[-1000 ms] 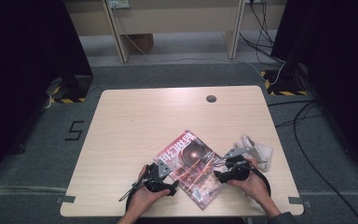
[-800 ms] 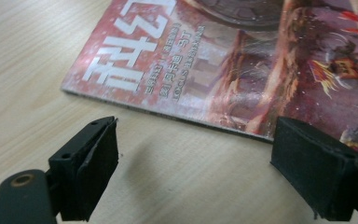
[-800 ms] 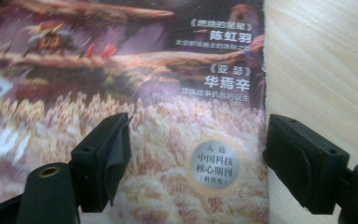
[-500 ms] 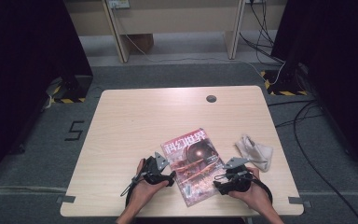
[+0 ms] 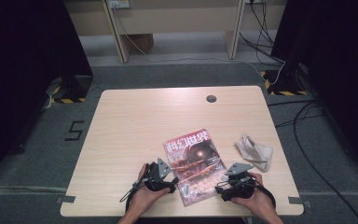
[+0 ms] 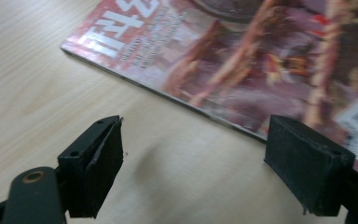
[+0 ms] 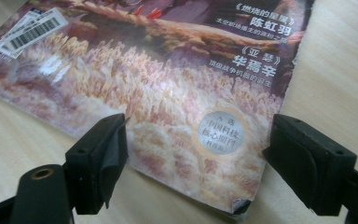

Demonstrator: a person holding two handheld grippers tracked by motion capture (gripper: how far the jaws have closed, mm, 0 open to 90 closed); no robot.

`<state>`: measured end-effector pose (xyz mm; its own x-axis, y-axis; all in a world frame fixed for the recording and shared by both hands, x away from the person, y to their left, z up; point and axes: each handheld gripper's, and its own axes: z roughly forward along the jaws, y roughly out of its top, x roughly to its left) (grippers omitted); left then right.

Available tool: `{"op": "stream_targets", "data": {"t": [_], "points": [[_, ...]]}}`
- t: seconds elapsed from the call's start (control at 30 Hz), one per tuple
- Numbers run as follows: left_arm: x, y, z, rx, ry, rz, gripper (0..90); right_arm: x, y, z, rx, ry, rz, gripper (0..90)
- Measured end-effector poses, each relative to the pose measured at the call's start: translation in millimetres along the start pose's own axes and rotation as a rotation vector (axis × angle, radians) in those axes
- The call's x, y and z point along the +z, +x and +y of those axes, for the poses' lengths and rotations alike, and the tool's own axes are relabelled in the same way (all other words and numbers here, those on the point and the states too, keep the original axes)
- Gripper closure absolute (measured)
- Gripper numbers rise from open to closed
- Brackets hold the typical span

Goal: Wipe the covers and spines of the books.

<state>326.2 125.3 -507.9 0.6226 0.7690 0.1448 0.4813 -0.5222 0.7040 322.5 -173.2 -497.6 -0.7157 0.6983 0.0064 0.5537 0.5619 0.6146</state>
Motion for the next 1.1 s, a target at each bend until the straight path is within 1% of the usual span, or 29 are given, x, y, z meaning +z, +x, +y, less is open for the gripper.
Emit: {"op": "stream_targets", "data": {"t": [0.03, 0.07, 0.13, 0.23, 0.37, 0.43, 0.5, 0.53, 0.57, 0.6, 0.63, 0.67, 0.77, 0.8, 0.87, 0.93, 1.03, 1.1], "points": [[-2.6, -3.0, -0.3, 0.013, -0.002, 0.003, 19.0, -0.1, 1.1, -0.7, -0.003, -0.001, 0.007, 20.1], [-4.5, -5.8, -0.1, 0.023, -0.004, 0.009, 19.3, -0.4, 3.4, -1.4, 0.003, 0.002, 0.015, 19.5], [-5.1, -6.5, 0.3, 0.033, 0.000, 0.022, 19.3, -1.3, 7.0, -2.6, -0.015, 0.004, 0.018, 18.7], [-3.8, -2.6, -0.6, 0.002, 0.006, 0.018, 17.1, -1.7, 11.0, -3.8, -0.026, 0.011, 0.013, 18.2], [-2.1, -0.1, 0.2, -0.006, 0.010, 0.028, 14.6, -1.6, 17.5, -5.0, -0.055, 0.025, -0.003, 16.3], [-1.1, 1.3, 0.1, 0.004, 0.020, 0.039, 15.1, -0.8, 20.7, -5.1, -0.068, 0.028, -0.020, 15.9], [0.9, 3.2, -0.2, 0.001, 0.023, 0.048, 15.0, -0.3, 22.9, -4.6, -0.074, 0.036, -0.033, 15.8], [0.9, 3.2, -0.2, 0.001, 0.023, 0.048, 15.0, -0.5, 24.1, -4.3, -0.073, 0.035, -0.039, 15.7], [2.6, 5.6, -0.5, -0.010, 0.025, 0.054, 14.9, -0.5, 24.5, -4.1, -0.070, 0.034, -0.039, 15.7], [3.0, 6.5, -0.6, -0.015, 0.025, 0.056, 15.2, -0.3, 25.0, -3.9, -0.056, 0.036, -0.036, 15.7], [3.0, 6.5, -0.6, -0.015, 0.025, 0.056, 15.1, -0.3, 25.0, -3.9, -0.056, 0.036, -0.036, 15.7], [3.5, 7.7, -0.1, -0.025, 0.028, 0.054, 15.4, 0.2, 26.0, -3.6, -0.045, 0.036, -0.031, 15.1], [4.5, 9.1, 0.3, -0.023, 0.025, 0.065, 15.5, 0.6, 28.6, -3.2, -0.041, 0.038, -0.036, 15.0], [5.0, 9.7, 0.5, -0.029, 0.025, 0.070, 15.7, 0.5, 29.5, -3.0, -0.040, 0.041, -0.036, 15.0], [6.9, 11.9, 1.5, -0.029, 0.019, 0.093, 15.8, 0.7, 31.8, -2.4, -0.041, 0.043, -0.030, 14.9], [8.9, 14.2, 2.3, -0.033, 0.011, 0.108, 17.8, 1.3, 33.8, -2.0, -0.042, 0.037, -0.024, 14.8], [10.5, 17.9, 2.5, -0.048, 0.008, 0.114, 19.4, 1.8, 36.7, -1.3, -0.032, 0.029, -0.010, 15.0], [10.4, 19.5, 2.5, -0.052, 0.007, 0.113, 20.1, 3.0, 38.0, -0.7, -0.030, 0.021, -0.014, 15.3]]}}
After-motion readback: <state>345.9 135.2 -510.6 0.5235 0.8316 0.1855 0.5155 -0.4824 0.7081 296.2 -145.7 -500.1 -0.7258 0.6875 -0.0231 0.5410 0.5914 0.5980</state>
